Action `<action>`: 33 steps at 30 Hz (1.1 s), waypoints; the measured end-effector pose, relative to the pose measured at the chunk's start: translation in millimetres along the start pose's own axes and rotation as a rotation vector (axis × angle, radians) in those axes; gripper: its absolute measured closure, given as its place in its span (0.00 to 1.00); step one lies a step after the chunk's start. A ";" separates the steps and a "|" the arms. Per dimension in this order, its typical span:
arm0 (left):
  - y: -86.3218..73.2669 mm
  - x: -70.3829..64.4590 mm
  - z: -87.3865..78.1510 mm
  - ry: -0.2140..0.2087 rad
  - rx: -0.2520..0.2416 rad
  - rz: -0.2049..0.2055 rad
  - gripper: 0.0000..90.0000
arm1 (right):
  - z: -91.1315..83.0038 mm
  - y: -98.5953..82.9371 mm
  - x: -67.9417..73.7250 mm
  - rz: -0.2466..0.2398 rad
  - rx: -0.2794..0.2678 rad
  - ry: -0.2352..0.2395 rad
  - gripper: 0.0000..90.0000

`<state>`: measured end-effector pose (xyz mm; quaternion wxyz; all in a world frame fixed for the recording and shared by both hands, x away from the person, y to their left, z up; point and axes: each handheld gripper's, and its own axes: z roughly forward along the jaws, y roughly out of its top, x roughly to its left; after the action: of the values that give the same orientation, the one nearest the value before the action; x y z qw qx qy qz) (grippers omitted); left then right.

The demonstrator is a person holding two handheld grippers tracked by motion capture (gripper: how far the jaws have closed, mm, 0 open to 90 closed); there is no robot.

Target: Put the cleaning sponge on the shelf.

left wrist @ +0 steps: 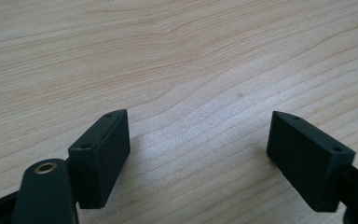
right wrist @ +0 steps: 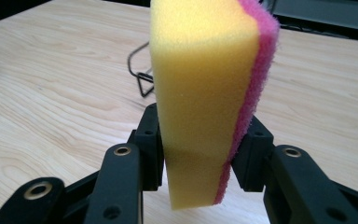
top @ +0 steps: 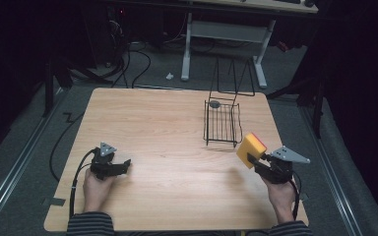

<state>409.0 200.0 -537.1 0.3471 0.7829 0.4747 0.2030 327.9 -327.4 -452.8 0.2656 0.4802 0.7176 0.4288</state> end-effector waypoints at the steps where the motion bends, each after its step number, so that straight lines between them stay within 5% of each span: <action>1: 0.0 0.0 0.0 0.000 0.000 0.000 0.24 | 0.9 2.4 2.1 -0.003 -0.003 0.006 0.68; 14: 0.0 0.0 0.0 0.000 0.000 0.000 0.24 | 16.6 42.5 13.9 -0.005 -0.034 0.047 0.68; 33: 0.0 0.0 0.0 0.000 0.000 0.000 0.24 | 70.5 82.1 5.4 0.002 0.002 -0.001 0.68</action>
<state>409.0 200.1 -537.2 0.3473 0.7829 0.4748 0.2028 419.5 -283.0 -415.7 0.2652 0.4812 0.7175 0.4282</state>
